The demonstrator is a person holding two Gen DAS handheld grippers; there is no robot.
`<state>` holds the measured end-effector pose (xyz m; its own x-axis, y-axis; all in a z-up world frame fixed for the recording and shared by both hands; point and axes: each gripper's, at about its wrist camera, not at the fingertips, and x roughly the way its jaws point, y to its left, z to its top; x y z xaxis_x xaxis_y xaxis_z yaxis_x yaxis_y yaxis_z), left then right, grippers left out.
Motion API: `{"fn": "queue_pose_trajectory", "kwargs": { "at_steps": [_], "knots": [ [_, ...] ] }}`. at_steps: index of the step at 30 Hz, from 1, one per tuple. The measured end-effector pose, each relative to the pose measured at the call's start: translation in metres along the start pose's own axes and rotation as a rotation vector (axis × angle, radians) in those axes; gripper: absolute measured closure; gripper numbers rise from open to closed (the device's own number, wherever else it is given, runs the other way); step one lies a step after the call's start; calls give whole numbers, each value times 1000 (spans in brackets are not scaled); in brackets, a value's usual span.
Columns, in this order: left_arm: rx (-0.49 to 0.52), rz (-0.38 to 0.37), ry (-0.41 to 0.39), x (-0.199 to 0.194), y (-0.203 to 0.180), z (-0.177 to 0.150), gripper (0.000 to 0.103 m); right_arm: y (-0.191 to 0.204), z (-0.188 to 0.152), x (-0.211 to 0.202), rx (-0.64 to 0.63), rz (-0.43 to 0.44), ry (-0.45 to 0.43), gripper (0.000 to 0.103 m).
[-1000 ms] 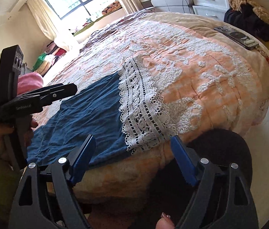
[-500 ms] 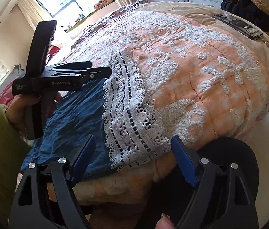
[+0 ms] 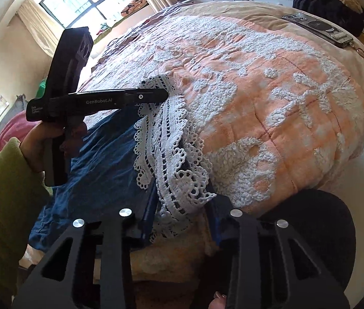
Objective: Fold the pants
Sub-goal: 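Grasp the lace trim with the left tool and lift it off the denim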
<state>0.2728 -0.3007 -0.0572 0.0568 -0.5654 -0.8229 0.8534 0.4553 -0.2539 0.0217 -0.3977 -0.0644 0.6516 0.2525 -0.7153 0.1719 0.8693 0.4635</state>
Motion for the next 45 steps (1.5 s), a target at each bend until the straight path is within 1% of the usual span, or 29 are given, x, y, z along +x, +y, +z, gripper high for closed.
{"fn": "queue_pose_trajectory", "kwargs": {
  "at_steps": [2,4,6,10,15,17,21,25,28,30,31,32,33,34,36,38,39,40,42,44,45],
  "knots": [
    [-9,-7,-18,-6,2,-2,89,2,1,-5,3,24,-25,79],
    [-7,-11,-43,-12,2,-3,90,7,3,-11,-22,45,-55,82],
    [-17,-19,-71,-21,3,-5,90,13,5,-16,-37,79,-82,82],
    [-55,-38,-135,-42,7,-9,90,29,9,-24,-79,111,-110,82],
    [-120,-64,-226,-80,16,-25,90,63,12,-32,-183,149,-143,82],
    [-141,-45,-258,-97,20,-35,90,82,12,-33,-231,174,-144,82],
    [-218,-31,-313,-129,36,-65,91,123,9,-23,-347,221,-115,82],
    [-289,11,-329,-149,54,-101,91,164,-5,-3,-465,256,-62,82],
    [-356,41,-311,-155,67,-125,91,191,-18,19,-560,255,-5,82],
    [-395,73,-287,-159,73,-139,91,207,-29,32,-616,254,35,82],
    [-419,71,-276,-161,76,-145,90,216,-36,40,-652,248,57,82],
    [-443,80,-271,-163,78,-151,89,222,-42,46,-683,238,65,82],
    [-463,96,-257,-165,80,-156,84,229,-48,51,-713,231,77,82],
    [-480,107,-244,-166,81,-160,81,234,-54,56,-744,225,92,82],
    [-515,122,-243,-171,84,-171,63,239,-63,64,-770,210,107,81],
    [-537,136,-256,-176,85,-180,56,243,-71,69,-798,202,120,77],
    [-548,138,-268,-178,87,-183,52,244,-73,70,-806,204,121,74],
    [-565,138,-273,-179,89,-186,51,245,-74,70,-809,215,120,72],
    [-605,166,-289,-184,92,-192,46,244,-74,65,-807,272,115,54],
    [-654,172,-312,-191,93,-202,45,243,-75,56,-814,316,105,51],
    [-673,169,-326,-196,91,-207,42,240,-72,50,-812,334,98,51]
  ]
}}
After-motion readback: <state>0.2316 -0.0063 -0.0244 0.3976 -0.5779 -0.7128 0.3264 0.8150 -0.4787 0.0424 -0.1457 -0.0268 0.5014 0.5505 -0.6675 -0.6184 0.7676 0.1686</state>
